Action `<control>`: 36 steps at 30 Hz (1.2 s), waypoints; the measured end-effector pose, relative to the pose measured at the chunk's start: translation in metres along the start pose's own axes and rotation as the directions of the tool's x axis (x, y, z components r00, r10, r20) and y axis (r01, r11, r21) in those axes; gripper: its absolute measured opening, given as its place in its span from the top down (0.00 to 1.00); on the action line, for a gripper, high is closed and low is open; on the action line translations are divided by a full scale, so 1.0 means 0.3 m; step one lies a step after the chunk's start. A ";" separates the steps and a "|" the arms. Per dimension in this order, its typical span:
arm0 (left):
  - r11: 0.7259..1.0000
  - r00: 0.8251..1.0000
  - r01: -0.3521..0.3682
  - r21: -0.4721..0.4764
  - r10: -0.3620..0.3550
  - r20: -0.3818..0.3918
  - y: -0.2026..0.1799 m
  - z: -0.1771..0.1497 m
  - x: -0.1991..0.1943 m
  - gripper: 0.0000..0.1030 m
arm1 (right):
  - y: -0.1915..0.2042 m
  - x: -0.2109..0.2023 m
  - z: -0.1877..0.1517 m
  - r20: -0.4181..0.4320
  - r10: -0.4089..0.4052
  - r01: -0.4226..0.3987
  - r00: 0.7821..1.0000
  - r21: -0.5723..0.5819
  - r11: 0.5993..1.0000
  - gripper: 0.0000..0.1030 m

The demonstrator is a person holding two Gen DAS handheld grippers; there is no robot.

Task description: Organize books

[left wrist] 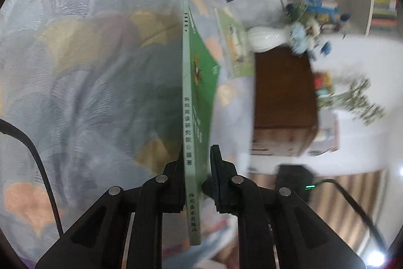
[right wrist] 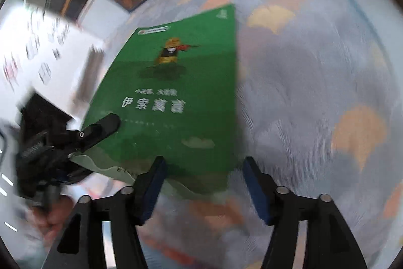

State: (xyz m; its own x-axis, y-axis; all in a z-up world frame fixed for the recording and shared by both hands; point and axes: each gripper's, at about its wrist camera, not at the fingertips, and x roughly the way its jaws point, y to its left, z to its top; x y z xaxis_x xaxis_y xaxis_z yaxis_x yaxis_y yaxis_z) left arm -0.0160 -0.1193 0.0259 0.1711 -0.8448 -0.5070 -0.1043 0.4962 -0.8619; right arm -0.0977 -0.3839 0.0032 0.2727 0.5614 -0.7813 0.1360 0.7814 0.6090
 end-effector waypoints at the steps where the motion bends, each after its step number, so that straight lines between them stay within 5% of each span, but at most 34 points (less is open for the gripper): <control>1: 1.000 1.000 0.020 -0.023 -0.020 -0.001 0.002 0.006 -0.006 0.88 | -0.037 -0.005 -0.003 -0.006 0.067 -0.067 0.998 0.060 0.996 0.37; 5: 0.994 0.998 0.069 -0.085 -0.069 0.006 -0.002 0.021 -0.012 0.88 | -0.130 0.010 -0.003 0.002 0.251 -0.245 0.968 0.225 0.943 0.37; 9: 0.976 0.990 0.131 -0.173 -0.137 -0.021 0.015 0.013 -0.001 0.88 | -0.180 0.082 0.014 0.037 0.433 -0.415 0.900 0.369 0.832 0.37; 13: 0.979 0.995 0.088 -0.184 -0.096 -0.036 0.029 -0.009 -0.001 0.88 | -0.166 0.091 0.032 0.079 0.465 -0.458 0.882 0.383 0.802 0.66; 17: 0.991 0.997 -0.058 -0.118 0.052 -0.049 0.040 -0.027 -0.014 0.88 | -0.092 0.028 0.036 0.064 0.305 -0.312 0.950 0.233 0.921 0.74; 19: 0.976 0.976 -0.215 0.011 0.216 -0.035 0.013 -0.044 -0.017 0.87 | -0.029 0.007 0.028 0.058 0.177 -0.182 0.983 0.103 0.978 0.77; 21: 0.963 0.964 -0.261 0.071 0.263 -0.022 -0.010 -0.070 -0.019 0.87 | 0.042 -0.003 0.010 0.063 0.064 -0.063 0.996 -0.021 0.998 0.77; 25: 0.927 0.947 -0.319 0.196 0.318 0.038 -0.055 -0.121 -0.052 0.87 | 0.176 -0.015 -0.046 0.099 -0.082 0.103 0.992 -0.221 0.970 0.77; 30: 0.880 0.936 -0.351 0.320 0.337 0.101 -0.106 -0.165 -0.120 0.87 | 0.304 -0.026 -0.119 0.162 -0.172 0.221 0.972 -0.368 0.903 0.77; 36: 0.886 0.950 -0.313 0.343 0.287 0.126 -0.097 -0.147 -0.246 0.87 | 0.441 -0.044 -0.196 0.203 -0.177 0.252 0.963 -0.444 0.860 0.77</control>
State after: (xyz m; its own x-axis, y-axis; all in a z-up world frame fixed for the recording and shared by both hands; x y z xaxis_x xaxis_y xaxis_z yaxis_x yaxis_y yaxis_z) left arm -0.0688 -0.0801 0.0885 0.2556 -0.6343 -0.7296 0.1899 0.7729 -0.6055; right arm -0.1392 -0.2720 0.0859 0.4323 0.3472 -0.8322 -0.2371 0.9342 0.2665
